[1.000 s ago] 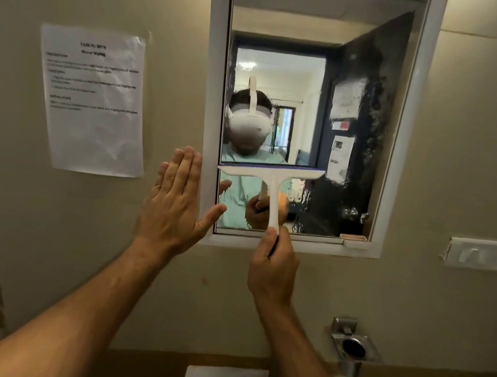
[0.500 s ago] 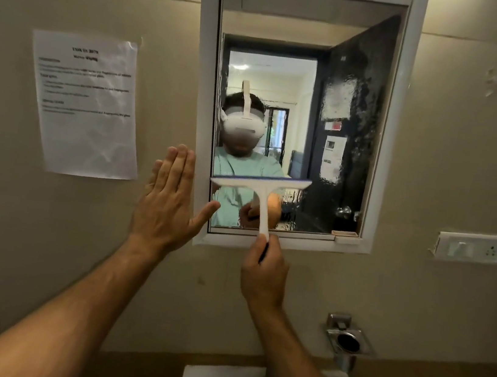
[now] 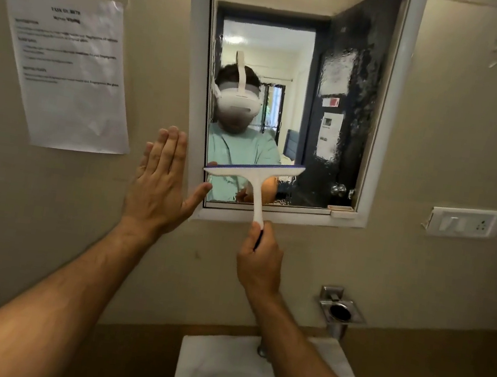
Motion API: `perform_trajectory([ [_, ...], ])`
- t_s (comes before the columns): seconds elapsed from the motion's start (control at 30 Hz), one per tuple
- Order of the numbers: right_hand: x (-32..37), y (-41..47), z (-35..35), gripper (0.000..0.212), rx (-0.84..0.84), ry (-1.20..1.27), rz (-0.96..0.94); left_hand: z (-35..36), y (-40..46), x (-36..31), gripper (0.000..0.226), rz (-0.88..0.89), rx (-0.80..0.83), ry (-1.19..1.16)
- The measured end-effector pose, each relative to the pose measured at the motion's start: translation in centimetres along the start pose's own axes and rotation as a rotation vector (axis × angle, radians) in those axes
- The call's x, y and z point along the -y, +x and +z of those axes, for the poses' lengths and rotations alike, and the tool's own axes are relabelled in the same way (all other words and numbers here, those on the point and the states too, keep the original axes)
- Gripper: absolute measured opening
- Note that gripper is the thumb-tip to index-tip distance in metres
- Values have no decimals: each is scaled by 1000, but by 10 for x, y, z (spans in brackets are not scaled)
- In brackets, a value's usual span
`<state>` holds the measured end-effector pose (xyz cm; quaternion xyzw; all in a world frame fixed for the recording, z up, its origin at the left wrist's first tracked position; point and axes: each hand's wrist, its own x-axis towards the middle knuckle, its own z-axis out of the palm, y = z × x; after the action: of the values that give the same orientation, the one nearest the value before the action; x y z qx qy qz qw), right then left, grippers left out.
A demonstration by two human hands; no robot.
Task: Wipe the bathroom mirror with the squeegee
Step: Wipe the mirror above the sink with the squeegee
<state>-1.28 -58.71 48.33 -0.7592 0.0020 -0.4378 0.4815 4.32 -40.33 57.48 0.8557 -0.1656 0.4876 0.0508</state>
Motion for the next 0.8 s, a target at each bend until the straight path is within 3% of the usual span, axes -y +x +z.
perform_trajectory([
  [0.27,31,34,1,32,-71,-15,-64,0,-2,-1,94,-24,0,-27],
  [0.53,-18,-14,5,18,-2,-6,24,-4,-6,2,95,-42,12,-44],
  [0.8,15,29,3,23,-79,0,-43,0,-4,3,94,-42,10,-49],
])
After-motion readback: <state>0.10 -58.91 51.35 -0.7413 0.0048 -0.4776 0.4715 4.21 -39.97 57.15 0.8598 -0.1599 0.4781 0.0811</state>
